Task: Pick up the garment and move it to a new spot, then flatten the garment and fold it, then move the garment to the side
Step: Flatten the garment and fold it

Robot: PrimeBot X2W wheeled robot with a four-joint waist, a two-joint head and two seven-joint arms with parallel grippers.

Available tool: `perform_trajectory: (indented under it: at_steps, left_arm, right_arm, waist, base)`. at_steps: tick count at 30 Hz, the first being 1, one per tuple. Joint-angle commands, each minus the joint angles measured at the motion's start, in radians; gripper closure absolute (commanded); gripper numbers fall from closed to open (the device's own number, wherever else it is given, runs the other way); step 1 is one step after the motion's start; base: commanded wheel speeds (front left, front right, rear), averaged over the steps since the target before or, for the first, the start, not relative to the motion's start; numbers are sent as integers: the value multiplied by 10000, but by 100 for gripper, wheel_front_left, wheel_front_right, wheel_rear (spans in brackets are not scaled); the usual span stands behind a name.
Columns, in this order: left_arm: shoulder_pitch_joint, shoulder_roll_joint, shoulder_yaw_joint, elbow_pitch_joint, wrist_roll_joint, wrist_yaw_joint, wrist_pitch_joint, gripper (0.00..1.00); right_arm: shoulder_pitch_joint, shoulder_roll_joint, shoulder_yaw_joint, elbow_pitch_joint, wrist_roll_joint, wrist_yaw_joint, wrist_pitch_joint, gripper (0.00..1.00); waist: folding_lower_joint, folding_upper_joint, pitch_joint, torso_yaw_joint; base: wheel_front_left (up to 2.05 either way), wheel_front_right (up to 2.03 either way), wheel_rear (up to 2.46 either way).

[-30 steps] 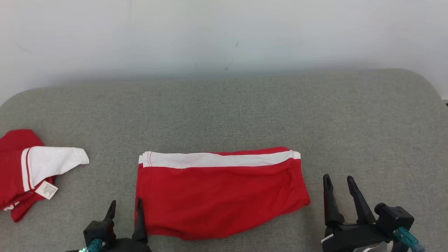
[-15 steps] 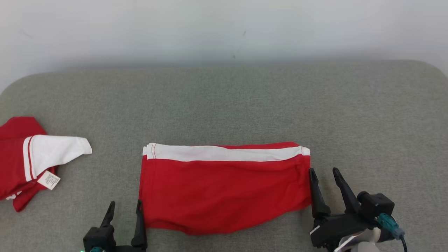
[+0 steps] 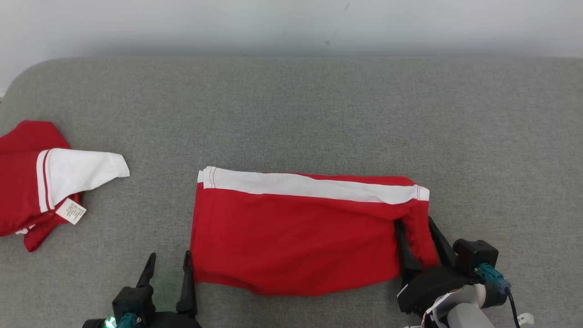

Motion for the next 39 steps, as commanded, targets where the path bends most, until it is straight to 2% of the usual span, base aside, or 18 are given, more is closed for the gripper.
perform_trajectory:
  at_steps: [1, 10, 11, 12, 13, 14, 20, 30, 34, 39]
  left_arm:
    - [-109, -13, -31, 0, -16, -44, -32, 0]
    - [-259, -9, -271, 86, -52, -40, -32, 0]
    - [-261, -9, -278, 86, -50, -33, -32, 0]
    - [-259, -11, -278, 84, -37, -38, -32, 0]
    - [-252, -9, -269, 88, -22, -43, -32, 0]
    - [-236, -9, -257, 90, -17, -37, -33, 0]
    - [-139, -10, -190, 118, -29, -13, -33, 0]
    - [35, -10, -123, 184, 53, -39, -33, 0]
    - [35, -11, -167, 222, 44, -59, -33, 0]
    - [54, -10, -246, 261, -38, -44, -33, 0]
  right_arm:
    - [-69, 22, 28, 71, 12, -27, 1, 0]
    - [-409, 27, 333, 1214, 588, -27, 18, 2]
    - [-423, 28, 388, 1276, 733, -27, 21, 16]
    - [-426, 31, 444, 1314, 820, -27, 30, 45]
    - [-420, 34, 489, 1361, 873, -27, 35, 64]
    - [-407, 37, 508, 1405, 1009, -27, 41, 100]
    - [-334, -60, 266, 1271, 1369, -27, 27, 100]
    - [-433, -686, -640, 728, 1610, -27, 1, 100]
    - [-480, -676, -274, 428, 1699, -27, 1, 100]
    - [-561, -529, 917, -151, 2237, -27, 1, 100]
  waist:
    - [-1, -1, 116, 60]
    - [-1, -1, 262, 121]
    - [-1, -1, 271, 124]
    - [-1, -1, 279, 127]
    - [-1, -1, 281, 127]
    - [-1, -1, 279, 124]
    - [-1, -1, 203, 58]
    - [-1, -1, -182, -292]
    - [-1, -1, -260, -398]
    - [-1, -1, -312, -442]
  base:
    - [0, 0, 0]
    - [0, 0, 0]
    - [0, 0, 0]
    - [0, 0, 0]
    - [0, 0, 0]
    - [0, 0, 0]
    - [0, 0, 0]
    - [0, 0, 0]
    - [0, 0, 0]
    - [0, 0, 0]
